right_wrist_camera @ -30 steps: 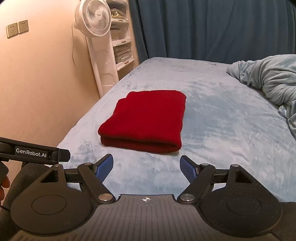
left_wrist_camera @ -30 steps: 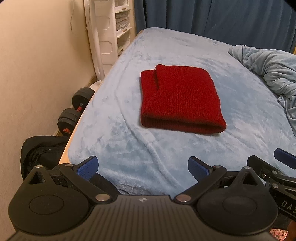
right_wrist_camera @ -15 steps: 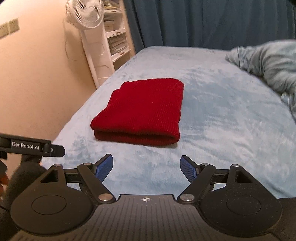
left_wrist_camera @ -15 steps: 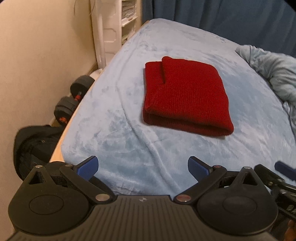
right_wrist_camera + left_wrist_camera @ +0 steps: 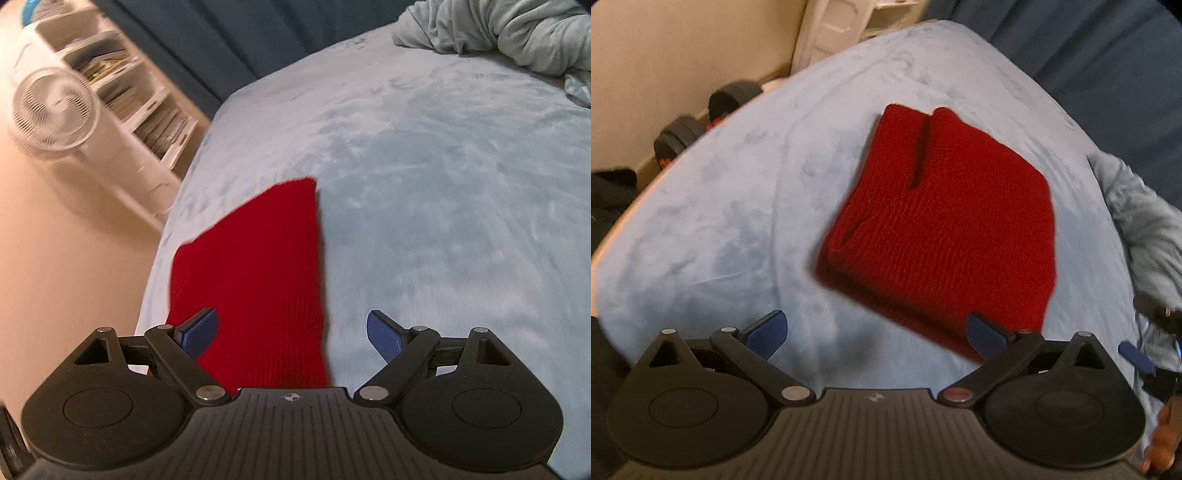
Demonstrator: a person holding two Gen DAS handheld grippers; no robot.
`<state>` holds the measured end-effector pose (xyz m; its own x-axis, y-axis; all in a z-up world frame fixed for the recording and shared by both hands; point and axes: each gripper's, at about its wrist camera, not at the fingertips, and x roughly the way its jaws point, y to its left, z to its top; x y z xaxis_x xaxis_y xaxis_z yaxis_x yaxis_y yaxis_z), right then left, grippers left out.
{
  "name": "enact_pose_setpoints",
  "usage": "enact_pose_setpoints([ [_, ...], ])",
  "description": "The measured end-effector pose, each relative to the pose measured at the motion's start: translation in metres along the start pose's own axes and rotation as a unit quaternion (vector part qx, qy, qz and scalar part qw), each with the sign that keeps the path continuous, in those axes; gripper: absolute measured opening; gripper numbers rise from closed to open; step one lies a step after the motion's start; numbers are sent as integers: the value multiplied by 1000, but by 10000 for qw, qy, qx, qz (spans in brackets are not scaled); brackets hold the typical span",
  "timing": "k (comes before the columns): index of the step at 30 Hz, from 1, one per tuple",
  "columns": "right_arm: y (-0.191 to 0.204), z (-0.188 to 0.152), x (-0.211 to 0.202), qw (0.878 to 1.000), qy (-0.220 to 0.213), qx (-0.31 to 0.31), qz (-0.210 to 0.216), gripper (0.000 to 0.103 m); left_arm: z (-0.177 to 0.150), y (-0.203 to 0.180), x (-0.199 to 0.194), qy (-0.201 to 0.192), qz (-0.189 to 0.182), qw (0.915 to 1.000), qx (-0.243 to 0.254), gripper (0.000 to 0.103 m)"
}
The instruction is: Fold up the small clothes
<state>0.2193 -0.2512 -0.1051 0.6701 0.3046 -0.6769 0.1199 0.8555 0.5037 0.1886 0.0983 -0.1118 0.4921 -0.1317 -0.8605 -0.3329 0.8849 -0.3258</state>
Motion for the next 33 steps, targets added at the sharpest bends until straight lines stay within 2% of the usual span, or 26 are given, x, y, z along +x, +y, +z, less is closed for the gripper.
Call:
enact_pose_setpoints([
  [5, -2, 79, 96, 9997, 261, -30, -19, 90, 9, 14, 44, 365, 37, 9967, -718, 103],
  [9, 6, 124, 180, 9974, 705, 20, -113, 90, 11, 34, 54, 307, -54, 9918, -1243, 103],
  [13, 26, 144, 242, 9942, 1039, -226, -143, 90, 21, 48, 54, 108, 61, 9867, -1620, 103],
  [14, 30, 146, 257, 9918, 1226, -345, -115, 90, 24, 49, 58, 147, 102, 9862, -1648, 103],
  [16, 38, 145, 281, 9849, 1559, -672, -329, 89, 28, 49, 66, 282, 122, 9850, -1695, 102],
  [17, 41, 142, 290, 9811, 1664, -880, -456, 81, 28, 50, 68, 249, 116, 9839, -1767, 96],
  [18, 43, 139, 295, 9779, 1745, -1033, -515, 59, 29, 50, 68, 200, 77, 9839, -1773, 74],
  [19, 44, 136, 297, 9752, 1827, -1150, -487, 50, 32, 49, 66, 140, -142, 9849, -1722, 60],
  [21, 49, 132, 289, 9721, 1731, -1531, -412, 33, 42, 46, 66, 196, -64, 9869, -1600, 56],
  [23, 40, 130, 272, 9760, 1556, -1443, -478, 31, 60, 44, 73, 280, -64, 9905, -1346, 49],
  [24, 28, 127, 257, 9821, 1388, -1163, -511, 30, 79, 42, 80, 371, -246, 9929, -1107, 44],
  [26, -5, 110, 221, 9916, 930, -514, -735, 29, 126, 29, 94, 328, -451, 9978, -360, 44],
  [28, -47, 73, 175, 9932, 553, 472, -904, 29, 176, -3, 117, 282, -523, 9963, 618, 44],
  [29, -66, 42, 148, 9879, 318, 1229, -888, 29, 198, -21, 129, 296, -614, 9931, 958, 44],
  [31, -84, -28, 105, 9651, -198, 2493, -781, 29, 231, -67, 155, 462, -878, 9801, 1717, 44],
  [33, -78, -80, 85, 9514, -644, 2925, -709, 31, 242, -100, 170, 545, -874, 9708, 2166, 45],
])
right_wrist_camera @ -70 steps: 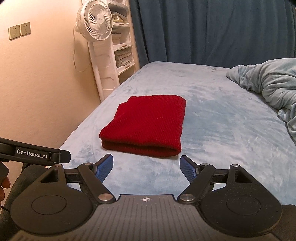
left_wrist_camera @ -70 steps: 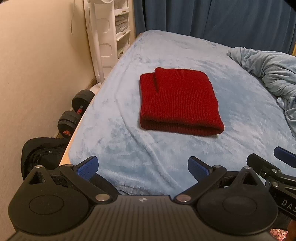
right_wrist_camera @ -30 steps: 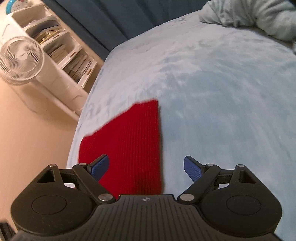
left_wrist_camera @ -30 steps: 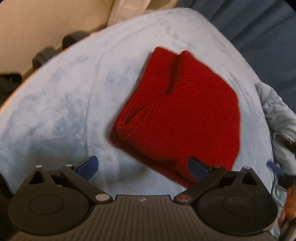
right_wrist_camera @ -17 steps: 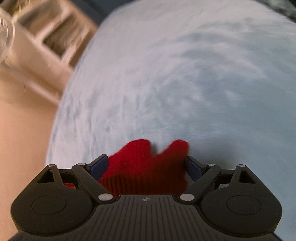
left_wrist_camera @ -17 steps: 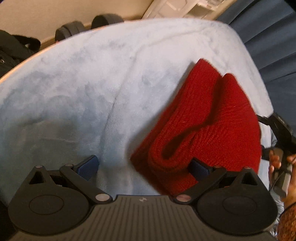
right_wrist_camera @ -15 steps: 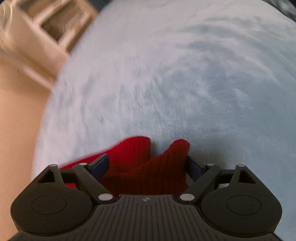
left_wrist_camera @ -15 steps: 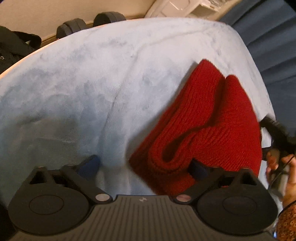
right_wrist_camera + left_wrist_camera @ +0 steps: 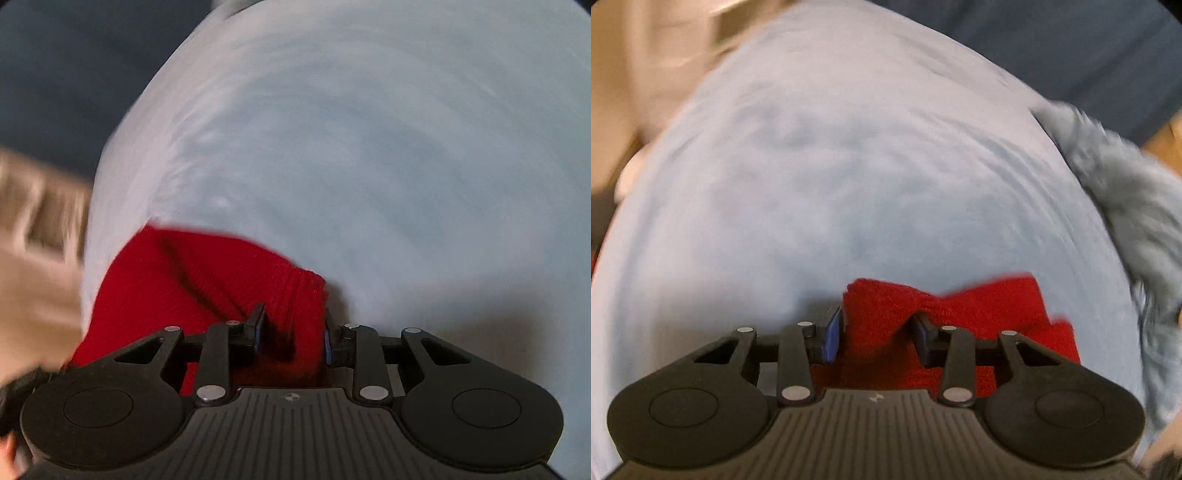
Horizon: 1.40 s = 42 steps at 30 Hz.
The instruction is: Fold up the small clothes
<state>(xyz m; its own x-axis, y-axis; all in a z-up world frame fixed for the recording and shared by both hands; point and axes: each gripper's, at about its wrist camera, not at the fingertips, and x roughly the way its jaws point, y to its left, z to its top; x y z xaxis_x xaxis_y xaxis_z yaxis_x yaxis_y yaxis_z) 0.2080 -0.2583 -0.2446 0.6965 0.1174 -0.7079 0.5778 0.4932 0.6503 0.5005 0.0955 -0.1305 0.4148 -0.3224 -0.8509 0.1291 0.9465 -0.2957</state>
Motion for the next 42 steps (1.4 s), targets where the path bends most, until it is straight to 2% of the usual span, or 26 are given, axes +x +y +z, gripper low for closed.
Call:
enact_pose_setpoints([
  [2, 1, -16, -6, 9994, -328, -106, 10, 33, 6, -9, 4, 48, 243, 9997, 13, 51],
  [4, 12, -6, 1, 9987, -274, -396, -148, 38, -2, -6, -8, -144, 353, 9993, -59, 66],
  [5, 13, 2, 4, 9988, -156, -424, -188, 41, -10, -1, -18, -289, 306, 9990, -140, 85],
  [6, 15, 10, 5, 9988, -85, -441, -169, 44, -19, 5, -26, -423, 227, 9986, -231, 96],
  [9, 17, 20, 3, 9975, -208, -665, -110, 50, -37, 17, -32, -461, 5, 9979, -455, 96],
  [10, 18, 23, 2, 9970, -272, -719, -124, 50, -41, 17, -30, -406, -61, 9980, -476, 93],
  [11, 19, 25, 2, 9969, -282, -718, -135, 50, -47, 15, -27, -347, -88, 9985, -426, 70],
  [12, 18, 27, 1, 9972, -259, -693, -137, 50, -52, 11, -21, -246, -126, 9992, -303, 32],
  [13, 18, 25, -1, 9973, -230, -682, -128, 50, -57, 9, -16, -197, -11, 9994, -279, 30],
  [15, 20, 24, -4, 9969, -183, -748, -128, 50, -66, 11, -21, -442, 57, 9976, -522, 20],
  [17, 24, 26, -8, 9957, -200, -898, -93, 50, -77, 21, -36, -697, 37, 9939, -857, 19],
  [19, 27, 26, -8, 9937, -229, -1093, -67, 50, -86, 34, -36, -697, 114, 9914, -1099, 20],
  [22, 32, 27, -6, 9925, -100, -1217, -107, 50, -80, 36, -29, -567, 175, 9915, -1155, 31],
  [23, 34, 27, -8, 9924, -82, -1221, -107, 50, -76, 31, -32, -605, 255, 9916, -1113, 44],
  [24, 35, 27, -13, 9917, -89, -1280, -96, 51, -73, 25, -38, -680, 416, 9915, -1033, 66],
  [25, 38, 26, -18, 9897, -112, -1418, -129, 52, -72, 19, -44, -766, 572, 9907, -967, 78],
  [26, 42, 23, -23, 9861, -141, -1637, -226, 54, -75, 14, -56, -881, 723, 9896, -877, 93],
  [27, 47, 20, -30, 9808, -167, -1915, -320, 58, -80, 7, -69, -1023, 894, 9881, -716, 101],
  [28, 54, 14, -40, 9724, -202, -2295, -382, 60, -88, -1, -82, -1136, 1068, 9864, -512, 103],
  [30, 64, -3, -61, 9503, -265, -3074, -414, 69, -112, -21, -105, -1284, 1418, 9815, -88, 103],
  [32, 71, -26, -87, 9208, -411, -3861, -372, 77, -148, -39, -131, -1302, 1210, 9838, 254, 103],
  [34, 71, -52, -116, 8888, -670, -4515, -399, 83, -190, -59, -150, -1211, 1135, 9857, 278, 103],
  [36, 67, -73, -139, 8701, -839, -4840, -401, 86, -237, -82, -167, -1188, 1187, 9850, 401, 103],
  [39, 60, -93, -170, 8622, -1001, -4952, -372, 87, -294, -113, -181, -1271, 1650, 9761, 621, 103],
  [41, 56, -100, -185, 8662, -1045, -4871, -400, 88, -322, -130, -191, -1363, 1996, 9688, 557, 103],
  [42, 55, -103, -190, 8690, -1057, -4812, -446, 88, -331, -136, -196, -1452, 2054, 9663, 547, 103],
])
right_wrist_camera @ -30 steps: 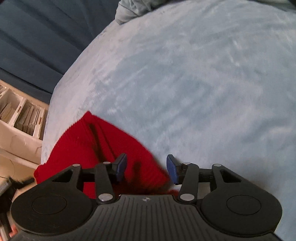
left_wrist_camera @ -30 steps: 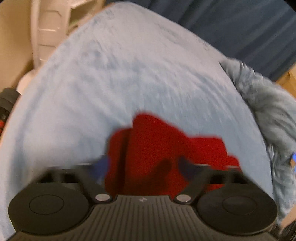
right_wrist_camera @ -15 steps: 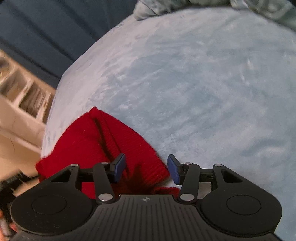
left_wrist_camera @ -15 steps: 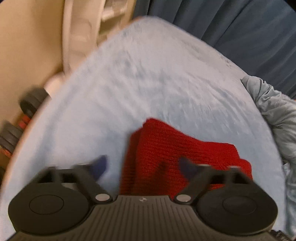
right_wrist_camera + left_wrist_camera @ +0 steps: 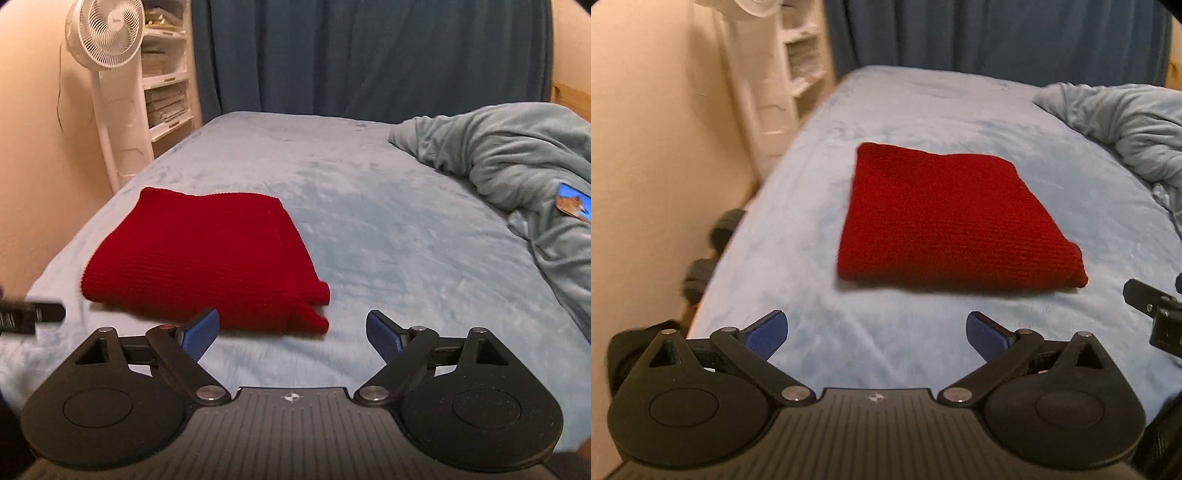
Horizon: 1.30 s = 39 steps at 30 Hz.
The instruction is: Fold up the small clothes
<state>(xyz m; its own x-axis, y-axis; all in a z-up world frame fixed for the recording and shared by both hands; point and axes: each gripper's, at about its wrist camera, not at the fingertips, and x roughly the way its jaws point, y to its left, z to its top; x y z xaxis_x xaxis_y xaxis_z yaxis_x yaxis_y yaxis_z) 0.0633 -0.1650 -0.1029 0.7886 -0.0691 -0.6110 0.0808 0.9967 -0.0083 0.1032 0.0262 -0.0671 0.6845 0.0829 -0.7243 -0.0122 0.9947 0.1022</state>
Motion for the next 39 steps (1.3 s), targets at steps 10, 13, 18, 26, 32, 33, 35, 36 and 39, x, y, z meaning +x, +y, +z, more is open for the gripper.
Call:
enact_pose_setpoints([
  [10, 12, -10, -43, 9999, -47, 79, 137, 88, -8, -10, -51, -407, 86, 9991, 49, 103],
  [13, 11, -7, -46, 9997, -35, 150, 211, 88, -7, -8, -60, -466, 184, 9987, 39, 103],
  [18, 14, -2, -51, 9993, -70, 136, 329, 88, -4, -9, -68, -533, 240, 9982, 119, 103],
  [26, 20, 1, -56, 9992, -125, 48, 380, 88, -3, -10, -68, -405, 281, 9987, 122, 103],
  [32, 21, 2, -56, 9992, -110, 9, 395, 88, -2, -7, -65, -355, 334, 9988, 70, 103],
  [33, 21, 2, -56, 9991, -108, 0, 405, 88, -1, -7, -65, -357, 341, 9988, 71, 103],
  [35, 22, 2, -55, 9991, -103, -24, 415, 88, -1, -6, -65, -353, 341, 9988, 72, 103],
  [36, 23, 2, -55, 9990, -101, -33, 428, 88, -1, -6, -66, -350, 342, 9988, 70, 103],
  [39, 24, 2, -54, 9990, -66, -65, 449, 88, -1, -7, -65, -334, 333, 9989, 67, 103],
])
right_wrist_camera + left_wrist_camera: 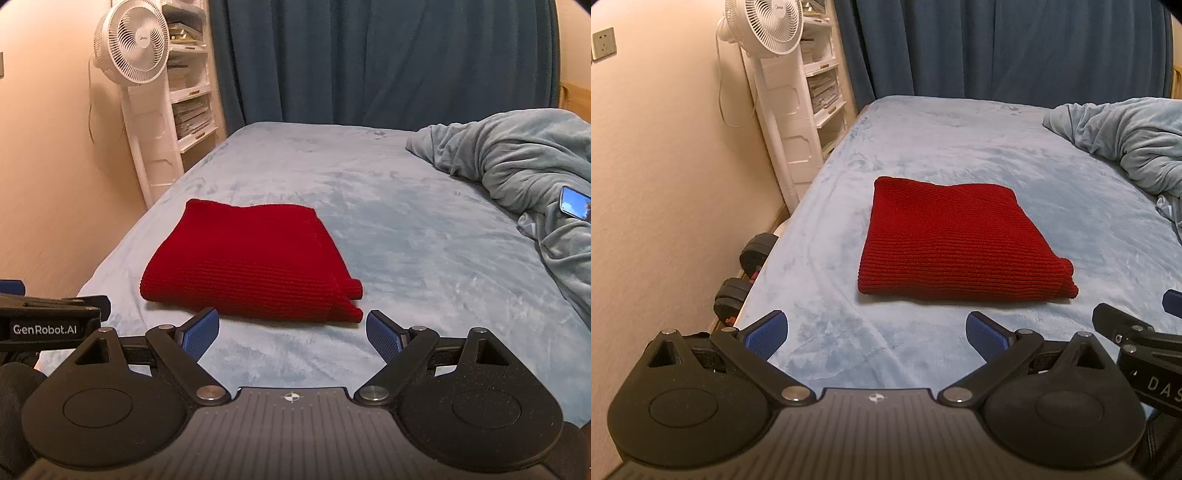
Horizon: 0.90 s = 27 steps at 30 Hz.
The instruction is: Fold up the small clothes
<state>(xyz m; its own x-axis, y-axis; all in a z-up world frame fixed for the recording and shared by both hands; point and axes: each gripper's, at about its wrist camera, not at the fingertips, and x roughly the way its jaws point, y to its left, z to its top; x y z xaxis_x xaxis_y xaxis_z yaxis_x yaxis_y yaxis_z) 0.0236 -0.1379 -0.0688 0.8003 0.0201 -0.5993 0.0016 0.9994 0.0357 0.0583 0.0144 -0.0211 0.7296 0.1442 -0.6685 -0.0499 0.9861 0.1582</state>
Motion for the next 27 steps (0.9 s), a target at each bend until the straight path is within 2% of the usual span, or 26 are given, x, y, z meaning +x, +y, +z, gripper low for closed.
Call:
enact_pose_setpoints([
  [27, 6, -2, 1, 10000, 45, -33, 25, 88, -1, 0, 1, 47, -15, 10000, -39, 103],
])
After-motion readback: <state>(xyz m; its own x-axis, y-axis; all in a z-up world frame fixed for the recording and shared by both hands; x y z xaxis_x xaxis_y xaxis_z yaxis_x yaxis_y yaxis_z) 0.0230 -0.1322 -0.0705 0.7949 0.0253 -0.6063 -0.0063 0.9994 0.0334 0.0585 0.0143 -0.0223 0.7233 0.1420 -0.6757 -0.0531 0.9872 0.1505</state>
